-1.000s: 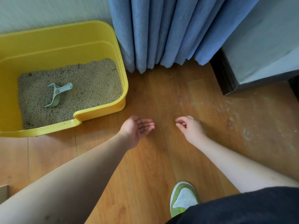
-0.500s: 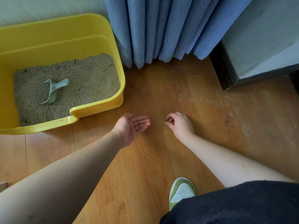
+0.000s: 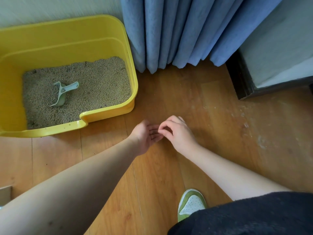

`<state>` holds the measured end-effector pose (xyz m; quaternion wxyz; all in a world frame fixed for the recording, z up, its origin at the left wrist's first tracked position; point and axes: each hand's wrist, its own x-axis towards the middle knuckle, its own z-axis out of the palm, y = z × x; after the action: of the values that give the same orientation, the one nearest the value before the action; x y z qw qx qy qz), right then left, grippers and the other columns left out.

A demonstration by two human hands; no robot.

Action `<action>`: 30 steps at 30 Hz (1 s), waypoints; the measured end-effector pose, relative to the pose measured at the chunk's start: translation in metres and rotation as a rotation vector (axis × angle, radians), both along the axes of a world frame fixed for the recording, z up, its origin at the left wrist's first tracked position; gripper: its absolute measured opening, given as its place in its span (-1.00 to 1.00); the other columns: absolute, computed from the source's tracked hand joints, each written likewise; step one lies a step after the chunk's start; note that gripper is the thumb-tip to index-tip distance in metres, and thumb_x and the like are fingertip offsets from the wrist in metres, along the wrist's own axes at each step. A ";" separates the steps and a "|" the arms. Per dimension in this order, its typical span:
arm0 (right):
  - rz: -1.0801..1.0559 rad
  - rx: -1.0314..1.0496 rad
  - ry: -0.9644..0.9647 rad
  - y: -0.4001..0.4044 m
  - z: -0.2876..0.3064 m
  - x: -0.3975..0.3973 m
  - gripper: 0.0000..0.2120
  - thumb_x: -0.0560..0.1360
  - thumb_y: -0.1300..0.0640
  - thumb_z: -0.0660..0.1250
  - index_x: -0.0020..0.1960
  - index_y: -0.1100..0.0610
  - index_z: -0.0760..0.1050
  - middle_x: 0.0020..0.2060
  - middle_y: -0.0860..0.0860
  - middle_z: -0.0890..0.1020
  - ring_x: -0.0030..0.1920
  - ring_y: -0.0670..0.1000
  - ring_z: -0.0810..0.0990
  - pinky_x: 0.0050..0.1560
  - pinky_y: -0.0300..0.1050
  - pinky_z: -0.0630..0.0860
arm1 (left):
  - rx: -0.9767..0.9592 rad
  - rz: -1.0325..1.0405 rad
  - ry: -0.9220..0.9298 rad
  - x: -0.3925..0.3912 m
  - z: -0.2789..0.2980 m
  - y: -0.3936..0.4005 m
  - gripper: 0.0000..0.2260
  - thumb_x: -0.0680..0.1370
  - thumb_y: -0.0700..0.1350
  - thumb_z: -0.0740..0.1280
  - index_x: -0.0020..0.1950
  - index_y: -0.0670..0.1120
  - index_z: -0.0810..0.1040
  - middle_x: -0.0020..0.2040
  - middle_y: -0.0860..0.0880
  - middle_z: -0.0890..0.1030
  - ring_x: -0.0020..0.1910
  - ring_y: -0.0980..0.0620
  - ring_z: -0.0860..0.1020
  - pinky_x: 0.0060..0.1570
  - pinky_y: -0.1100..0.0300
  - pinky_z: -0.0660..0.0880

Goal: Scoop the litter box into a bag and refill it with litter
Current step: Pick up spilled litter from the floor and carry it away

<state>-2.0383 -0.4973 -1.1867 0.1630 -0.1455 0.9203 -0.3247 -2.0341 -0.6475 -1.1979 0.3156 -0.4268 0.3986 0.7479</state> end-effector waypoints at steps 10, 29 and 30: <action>-0.285 0.186 -0.134 0.008 -0.045 -0.023 -0.75 0.55 0.01 0.30 0.20 0.04 0.55 0.11 -0.04 0.54 0.11 0.04 0.54 0.11 -0.04 0.52 | -0.049 0.096 0.001 -0.003 -0.004 -0.010 -0.54 0.66 -0.10 -0.03 -0.02 -0.33 0.59 -0.10 -0.26 0.65 -0.13 -0.12 0.61 -0.06 0.16 0.54; -0.183 0.316 0.087 -0.001 -0.068 -0.028 -0.87 0.52 0.04 0.33 -0.01 0.04 0.61 -0.03 0.00 0.60 0.03 0.08 0.50 -0.02 -0.07 0.45 | -0.054 0.158 -0.020 -0.001 -0.005 -0.023 -0.52 0.66 -0.10 -0.05 -0.01 -0.33 0.59 -0.04 -0.28 0.66 0.00 -0.17 0.63 0.09 0.10 0.56; -0.169 0.329 0.104 -0.002 -0.070 -0.028 -0.86 0.52 0.05 0.32 0.00 0.05 0.61 -0.03 0.02 0.60 0.03 0.09 0.50 -0.02 -0.06 0.45 | -0.055 0.155 -0.019 -0.001 -0.005 -0.022 -0.52 0.66 -0.09 -0.05 -0.01 -0.33 0.59 -0.04 -0.28 0.67 0.00 -0.17 0.63 0.09 0.10 0.56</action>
<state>-2.0664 -0.4990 -1.2566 0.1090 -0.0554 0.9770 -0.1745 -2.0351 -0.6696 -1.2033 0.2486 -0.4721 0.3819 0.7546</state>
